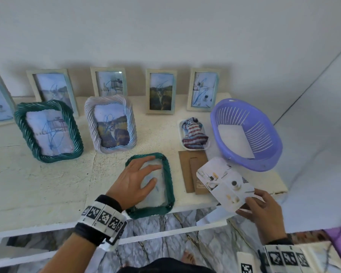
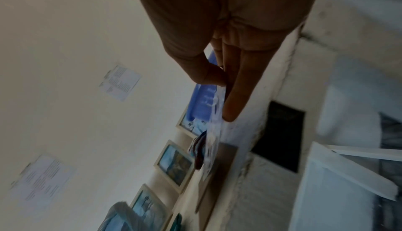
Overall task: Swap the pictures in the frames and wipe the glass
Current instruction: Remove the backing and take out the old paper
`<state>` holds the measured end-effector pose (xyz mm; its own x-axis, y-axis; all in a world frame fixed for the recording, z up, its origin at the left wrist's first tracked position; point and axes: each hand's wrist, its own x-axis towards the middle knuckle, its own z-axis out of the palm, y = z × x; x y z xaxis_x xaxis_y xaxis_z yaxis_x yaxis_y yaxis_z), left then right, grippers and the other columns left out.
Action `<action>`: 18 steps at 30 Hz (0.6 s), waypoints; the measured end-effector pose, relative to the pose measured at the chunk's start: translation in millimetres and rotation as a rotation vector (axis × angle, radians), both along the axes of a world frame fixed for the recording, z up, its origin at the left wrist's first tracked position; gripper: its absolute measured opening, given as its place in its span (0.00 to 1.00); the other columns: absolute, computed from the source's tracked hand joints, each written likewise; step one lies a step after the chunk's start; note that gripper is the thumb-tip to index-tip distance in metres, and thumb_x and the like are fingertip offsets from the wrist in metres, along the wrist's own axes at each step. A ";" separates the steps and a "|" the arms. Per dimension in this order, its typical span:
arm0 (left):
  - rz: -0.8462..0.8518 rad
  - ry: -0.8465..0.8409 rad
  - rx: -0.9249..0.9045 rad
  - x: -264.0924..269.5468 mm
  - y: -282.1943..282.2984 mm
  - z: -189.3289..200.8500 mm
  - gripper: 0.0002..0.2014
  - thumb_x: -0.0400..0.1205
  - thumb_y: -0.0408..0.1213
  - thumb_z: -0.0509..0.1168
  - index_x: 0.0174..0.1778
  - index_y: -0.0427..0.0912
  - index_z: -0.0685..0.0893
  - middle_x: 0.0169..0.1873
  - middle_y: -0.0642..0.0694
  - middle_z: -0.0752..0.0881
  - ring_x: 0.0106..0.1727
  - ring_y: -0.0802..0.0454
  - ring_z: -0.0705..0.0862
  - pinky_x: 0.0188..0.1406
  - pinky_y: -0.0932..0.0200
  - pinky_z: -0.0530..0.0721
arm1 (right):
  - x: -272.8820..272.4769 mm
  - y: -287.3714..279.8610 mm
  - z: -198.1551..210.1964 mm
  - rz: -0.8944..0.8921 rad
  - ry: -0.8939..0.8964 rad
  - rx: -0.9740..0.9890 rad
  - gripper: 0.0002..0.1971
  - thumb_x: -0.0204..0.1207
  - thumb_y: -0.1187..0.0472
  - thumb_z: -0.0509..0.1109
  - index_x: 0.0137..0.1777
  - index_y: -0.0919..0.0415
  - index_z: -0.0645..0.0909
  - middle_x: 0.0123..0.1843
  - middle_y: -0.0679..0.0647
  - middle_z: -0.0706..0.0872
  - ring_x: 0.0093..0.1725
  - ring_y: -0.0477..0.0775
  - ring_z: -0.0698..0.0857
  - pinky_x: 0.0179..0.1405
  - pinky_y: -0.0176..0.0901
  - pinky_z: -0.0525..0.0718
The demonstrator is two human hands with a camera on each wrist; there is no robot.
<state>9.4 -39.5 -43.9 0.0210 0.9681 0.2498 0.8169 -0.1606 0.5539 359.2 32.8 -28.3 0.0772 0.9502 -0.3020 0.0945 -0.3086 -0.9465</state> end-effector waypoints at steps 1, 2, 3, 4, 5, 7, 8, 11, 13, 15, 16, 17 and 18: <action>-0.051 0.010 0.014 12.6 16.3 4.9 0.20 0.83 0.51 0.58 0.69 0.52 0.82 0.72 0.48 0.76 0.71 0.49 0.74 0.70 0.47 0.75 | 9.5 -0.6 -2.5 -0.024 0.016 -0.018 0.11 0.78 0.79 0.61 0.58 0.71 0.76 0.39 0.68 0.87 0.33 0.55 0.89 0.29 0.45 0.89; -0.100 0.025 0.029 26.6 33.1 10.3 0.20 0.83 0.50 0.58 0.68 0.50 0.82 0.72 0.47 0.77 0.70 0.47 0.75 0.69 0.45 0.77 | 18.6 -1.0 -4.1 -0.047 0.026 -0.036 0.11 0.78 0.79 0.62 0.58 0.72 0.76 0.42 0.70 0.87 0.33 0.56 0.89 0.29 0.46 0.90; -0.144 0.043 0.046 41.3 50.0 15.1 0.20 0.83 0.50 0.58 0.68 0.49 0.82 0.71 0.45 0.77 0.70 0.45 0.76 0.67 0.43 0.79 | 28.1 -1.2 -6.8 -0.073 0.029 -0.052 0.10 0.78 0.78 0.62 0.58 0.72 0.76 0.45 0.71 0.87 0.35 0.58 0.89 0.31 0.48 0.90; -0.180 0.067 0.054 56.4 66.8 19.9 0.20 0.82 0.50 0.58 0.68 0.49 0.82 0.72 0.44 0.77 0.69 0.43 0.76 0.66 0.42 0.79 | 37.0 -1.5 -8.7 -0.097 0.032 -0.066 0.11 0.78 0.77 0.63 0.59 0.71 0.75 0.47 0.72 0.87 0.38 0.62 0.89 0.32 0.49 0.90; -0.208 0.094 0.052 71.9 83.5 25.4 0.21 0.82 0.51 0.58 0.69 0.50 0.81 0.73 0.43 0.76 0.70 0.41 0.76 0.67 0.40 0.79 | 44.9 -1.6 -10.5 -0.124 0.041 -0.071 0.13 0.78 0.77 0.63 0.61 0.70 0.75 0.48 0.71 0.87 0.41 0.65 0.89 0.33 0.50 0.90; -0.240 0.161 0.021 101.0 114.6 32.9 0.22 0.82 0.52 0.60 0.73 0.54 0.77 0.77 0.43 0.71 0.75 0.40 0.71 0.72 0.39 0.74 | 57.6 -1.1 -13.8 -0.164 0.052 -0.062 0.18 0.78 0.77 0.63 0.65 0.62 0.73 0.48 0.70 0.88 0.44 0.69 0.89 0.38 0.56 0.90; -0.247 0.200 -0.007 113.3 128.2 35.4 0.23 0.82 0.51 0.62 0.74 0.55 0.75 0.79 0.43 0.68 0.77 0.40 0.68 0.73 0.39 0.70 | 62.5 -0.9 -14.8 -0.174 0.050 -0.049 0.19 0.79 0.77 0.62 0.65 0.58 0.73 0.47 0.69 0.88 0.44 0.70 0.89 0.40 0.57 0.90; -0.227 0.312 -0.062 137.5 157.8 37.6 0.23 0.83 0.50 0.64 0.75 0.54 0.74 0.82 0.44 0.61 0.81 0.42 0.60 0.76 0.39 0.64 | 74.4 1.6 -15.8 -0.152 -0.011 -0.016 0.09 0.80 0.77 0.61 0.53 0.66 0.79 0.47 0.71 0.87 0.44 0.69 0.89 0.35 0.52 0.91; -0.209 0.346 -0.094 142.9 167.8 36.5 0.19 0.84 0.51 0.63 0.71 0.53 0.78 0.82 0.45 0.61 0.81 0.42 0.59 0.77 0.39 0.65 | 79.0 4.5 -18.0 -0.117 -0.048 -0.023 0.09 0.82 0.75 0.60 0.50 0.70 0.82 0.49 0.70 0.87 0.45 0.67 0.89 0.34 0.49 0.91; -0.214 0.341 -0.092 142.8 173.1 36.1 0.16 0.84 0.51 0.64 0.66 0.52 0.81 0.81 0.45 0.64 0.80 0.41 0.63 0.75 0.39 0.67 | 80.3 7.3 -20.8 -0.036 -0.128 0.014 0.11 0.82 0.75 0.59 0.52 0.66 0.83 0.49 0.67 0.87 0.43 0.63 0.89 0.34 0.45 0.91; -0.222 0.326 -0.074 141.4 174.7 36.3 0.16 0.83 0.51 0.64 0.65 0.52 0.82 0.80 0.45 0.66 0.79 0.40 0.65 0.74 0.38 0.69 | 80.5 9.0 -22.4 0.020 -0.225 0.057 0.13 0.81 0.74 0.60 0.52 0.60 0.84 0.49 0.65 0.87 0.42 0.60 0.89 0.35 0.43 0.90; -0.229 0.301 -0.051 139.6 176.0 37.0 0.15 0.83 0.50 0.65 0.64 0.51 0.83 0.79 0.44 0.68 0.77 0.39 0.68 0.73 0.38 0.71 | 81.2 10.9 -24.6 0.082 -0.351 0.110 0.14 0.80 0.72 0.62 0.52 0.53 0.84 0.48 0.62 0.88 0.42 0.56 0.89 0.37 0.42 0.90; -0.234 0.273 -0.029 137.7 176.9 38.5 0.15 0.83 0.49 0.66 0.63 0.50 0.84 0.78 0.43 0.70 0.75 0.38 0.71 0.70 0.38 0.73 | 81.1 13.5 -25.6 0.145 -0.471 0.162 0.15 0.80 0.71 0.64 0.52 0.49 0.83 0.47 0.57 0.89 0.43 0.51 0.88 0.40 0.42 0.89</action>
<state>147.1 137.4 -5.4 0.3051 0.9357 0.1771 0.8784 -0.3483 0.3272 440.3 46.3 -53.9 0.0331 0.9929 -0.1145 0.5531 -0.1136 -0.8253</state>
